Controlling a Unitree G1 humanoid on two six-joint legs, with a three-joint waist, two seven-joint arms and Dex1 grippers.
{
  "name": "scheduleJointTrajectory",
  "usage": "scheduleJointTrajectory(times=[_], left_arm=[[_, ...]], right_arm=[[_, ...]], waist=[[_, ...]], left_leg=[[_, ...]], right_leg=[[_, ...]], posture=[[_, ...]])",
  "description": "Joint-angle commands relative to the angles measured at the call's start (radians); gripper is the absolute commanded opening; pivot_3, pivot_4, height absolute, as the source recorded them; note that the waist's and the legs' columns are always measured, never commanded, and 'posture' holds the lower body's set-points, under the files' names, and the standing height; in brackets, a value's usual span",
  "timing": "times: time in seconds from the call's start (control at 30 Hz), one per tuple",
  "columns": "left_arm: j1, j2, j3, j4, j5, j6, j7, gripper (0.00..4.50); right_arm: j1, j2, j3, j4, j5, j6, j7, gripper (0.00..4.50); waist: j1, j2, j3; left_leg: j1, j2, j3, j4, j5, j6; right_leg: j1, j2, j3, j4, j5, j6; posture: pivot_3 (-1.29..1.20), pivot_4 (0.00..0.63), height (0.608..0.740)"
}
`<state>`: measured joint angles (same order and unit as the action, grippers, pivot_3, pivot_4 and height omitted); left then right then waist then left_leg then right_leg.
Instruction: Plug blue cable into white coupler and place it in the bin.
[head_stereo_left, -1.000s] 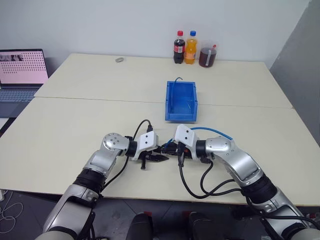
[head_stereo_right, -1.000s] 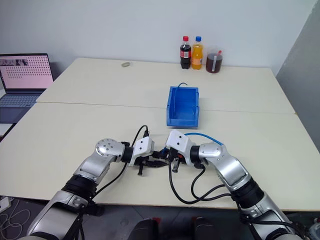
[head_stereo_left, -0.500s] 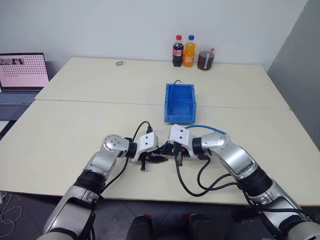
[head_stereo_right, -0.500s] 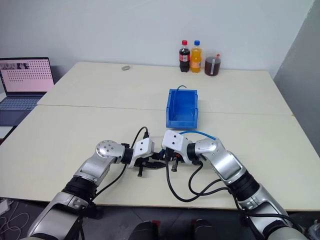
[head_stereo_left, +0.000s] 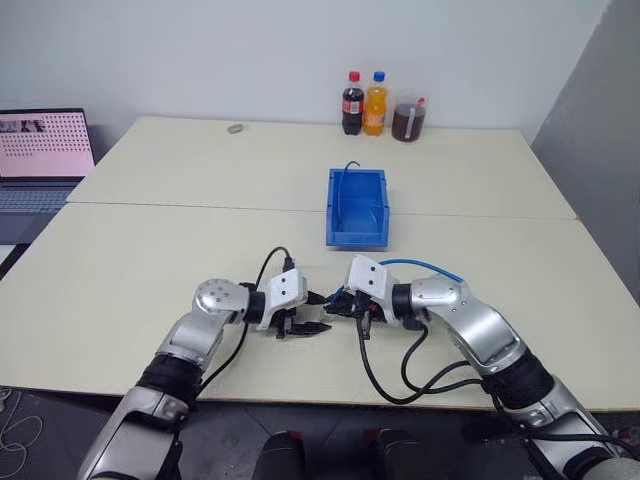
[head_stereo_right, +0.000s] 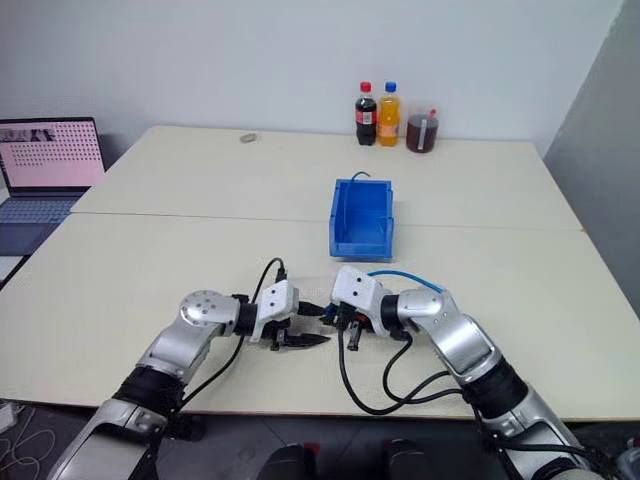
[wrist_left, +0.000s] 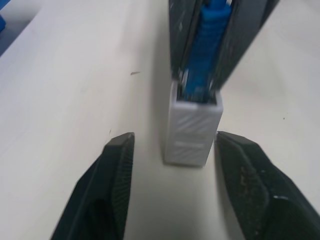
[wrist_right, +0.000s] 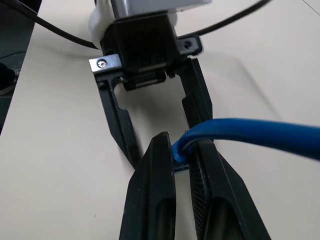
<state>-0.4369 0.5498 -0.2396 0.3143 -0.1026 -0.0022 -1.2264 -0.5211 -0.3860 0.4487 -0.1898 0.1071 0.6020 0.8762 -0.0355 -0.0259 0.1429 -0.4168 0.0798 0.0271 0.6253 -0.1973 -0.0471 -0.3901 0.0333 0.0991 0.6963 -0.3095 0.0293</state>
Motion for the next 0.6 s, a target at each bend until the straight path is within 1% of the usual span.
scheduleJointTrajectory(times=[0.03, 0.13, 0.17, 0.23, 0.33, 0.47, 0.6], left_arm=[[0.049, 0.026, 0.064, -0.087, -0.034, 0.058, 0.053, 3.74], [0.064, 0.019, 0.133, -0.155, -0.048, 0.099, 0.157, 4.36], [0.057, 0.004, 0.171, -0.181, -0.041, 0.117, 0.236, 4.45], [0.041, -0.028, 0.233, -0.235, -0.03, 0.153, 0.376, 4.5], [0.026, -0.068, 0.281, -0.344, -0.031, 0.248, 0.513, 4.5], [-0.015, -0.112, 0.302, -0.439, -0.054, 0.403, 0.621, 4.5], [-0.058, -0.133, 0.298, -0.476, -0.077, 0.49, 0.657, 4.5]], right_arm=[[0.0, 0.021, -0.07, -0.083, 0.055, 0.046, -0.029, 0.11], [-0.012, 0.037, -0.128, -0.123, 0.096, 0.092, -0.059, 0.11], [-0.022, 0.044, -0.169, -0.134, 0.118, 0.114, -0.075, 0.11], [-0.048, 0.055, -0.248, -0.141, 0.155, 0.148, -0.108, 0.11], [-0.121, 0.074, -0.348, -0.08, 0.183, 0.164, -0.169, 0.11], [-0.247, 0.1, -0.41, 0.094, 0.195, 0.129, -0.204, 0.11], [-0.421, 0.118, -0.419, 0.413, 0.155, 0.016, -0.215, 0.11]], waist=[[-0.005, 0.0, 0.002], [-0.006, -0.002, 0.008], [-0.006, -0.002, 0.009], [-0.005, -0.003, 0.012], [-0.001, -0.003, 0.017], [0.0, -0.004, 0.018], [-0.006, -0.004, 0.021]], left_leg=[[0.0, 0.0, 0.0, 0.0, 0.0, 0.0], [-0.001, 0.0, -0.001, 0.0, 0.0, 0.0], [-0.001, 0.0, -0.001, 0.0, 0.0, 0.0], [-0.002, 0.0, -0.001, 0.0, 0.0, 0.0], [-0.002, 0.0, -0.001, 0.001, 0.0, 0.0], [-0.003, -0.001, -0.001, 0.001, 0.0, 0.0], [-0.003, -0.001, 0.0, 0.0, 0.0, 0.0]], right_leg=[[0.0, 0.0, 0.0, 0.0, 0.0, 0.0], [-0.001, 0.0, -0.001, 0.001, 0.0, 0.0], [-0.001, 0.0, -0.001, 0.001, 0.0, 0.0], [-0.001, 0.0, -0.001, 0.001, 0.0, 0.0], [-0.001, -0.001, -0.001, 0.0, 0.001, 0.001], [-0.001, -0.001, -0.001, -0.001, 0.001, 0.002], [-0.002, -0.001, 0.0, -0.001, 0.001, 0.002]], posture=[[0.0, 0.15, 0.74], [0.0, 0.15, 0.74], [0.0, 0.15, 0.74], [0.0, 0.15, 0.74], [0.0, 0.15, 0.74], [0.0, 0.15, 0.74], [0.0, 0.15, 0.74]])
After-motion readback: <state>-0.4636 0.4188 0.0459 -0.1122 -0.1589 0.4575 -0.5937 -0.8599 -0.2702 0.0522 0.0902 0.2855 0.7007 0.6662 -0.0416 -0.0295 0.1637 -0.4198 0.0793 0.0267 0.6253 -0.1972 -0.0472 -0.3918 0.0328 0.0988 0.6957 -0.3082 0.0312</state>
